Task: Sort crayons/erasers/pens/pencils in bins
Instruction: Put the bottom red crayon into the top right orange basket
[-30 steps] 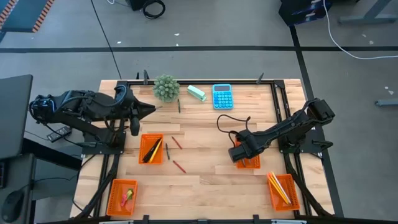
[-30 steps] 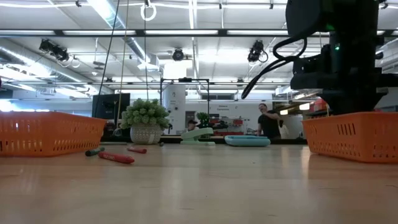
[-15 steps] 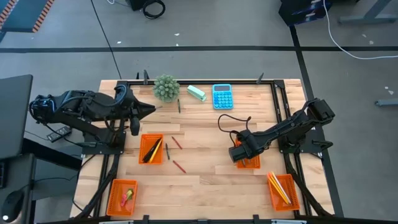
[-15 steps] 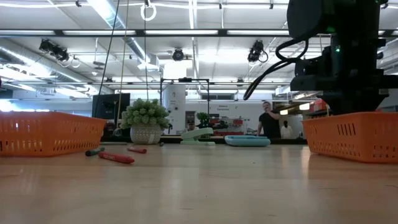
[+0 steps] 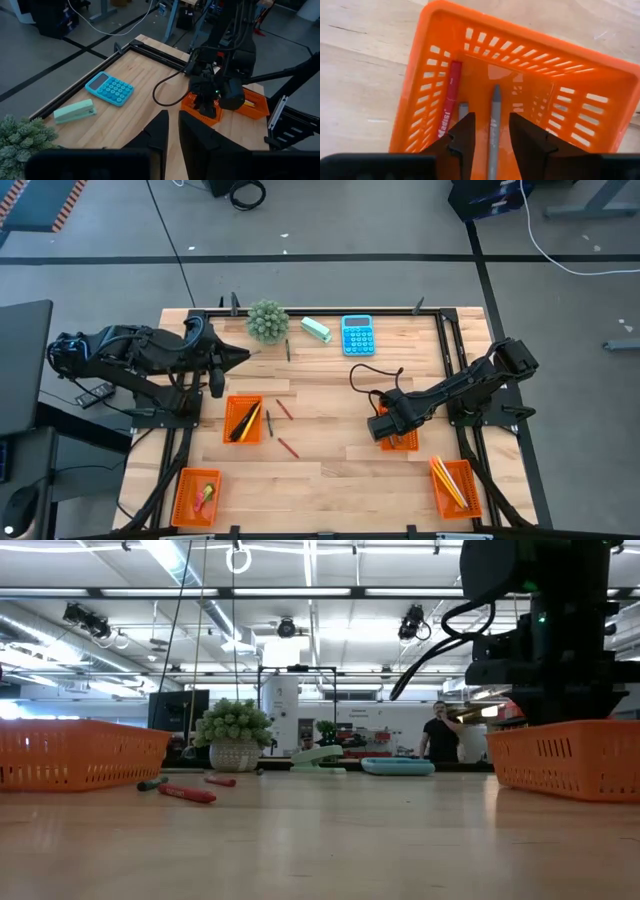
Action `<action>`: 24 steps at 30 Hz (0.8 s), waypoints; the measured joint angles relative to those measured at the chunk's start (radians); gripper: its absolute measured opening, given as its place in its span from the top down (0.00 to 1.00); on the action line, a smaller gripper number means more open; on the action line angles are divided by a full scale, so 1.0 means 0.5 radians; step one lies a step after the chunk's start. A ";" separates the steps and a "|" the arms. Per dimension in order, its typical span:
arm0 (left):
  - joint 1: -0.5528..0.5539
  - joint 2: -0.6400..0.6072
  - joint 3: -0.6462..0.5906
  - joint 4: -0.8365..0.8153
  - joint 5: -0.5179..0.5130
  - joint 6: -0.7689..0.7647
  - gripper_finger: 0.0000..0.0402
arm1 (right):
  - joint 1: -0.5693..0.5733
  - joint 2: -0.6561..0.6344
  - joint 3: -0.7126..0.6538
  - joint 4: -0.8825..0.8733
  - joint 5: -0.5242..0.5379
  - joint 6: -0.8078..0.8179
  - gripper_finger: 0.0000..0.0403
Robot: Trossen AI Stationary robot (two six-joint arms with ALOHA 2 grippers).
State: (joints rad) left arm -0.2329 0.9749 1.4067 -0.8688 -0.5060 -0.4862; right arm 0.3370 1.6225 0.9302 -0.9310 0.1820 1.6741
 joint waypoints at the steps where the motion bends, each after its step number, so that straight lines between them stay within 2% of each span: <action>1: 0.000 0.000 0.001 -0.001 -0.001 0.000 0.87 | 0.000 0.001 0.013 -0.001 -0.005 0.001 0.68; 9: 0.000 0.000 0.001 -0.001 0.000 0.000 0.87 | 0.000 0.001 0.236 -0.064 -0.066 -0.004 0.67; 13: 0.000 0.000 0.001 -0.001 -0.001 0.002 0.87 | 0.000 0.001 0.386 -0.065 -0.027 -0.004 0.67; 16: 0.000 0.000 0.001 -0.001 -0.001 0.002 0.86 | -0.002 0.001 0.509 -0.024 0.121 -0.037 0.67; 21: 0.000 0.000 0.001 -0.001 -0.002 0.002 0.85 | -0.018 0.001 0.706 -0.029 0.470 -0.471 0.67; 24: 0.000 0.000 0.001 0.005 -0.001 0.000 0.85 | -0.079 0.001 0.801 -0.002 0.626 -0.419 0.67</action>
State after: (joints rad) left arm -0.2329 0.9750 1.4071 -0.8665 -0.5066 -0.4862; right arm 0.2974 1.6230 1.3304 -0.9318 0.4949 1.4647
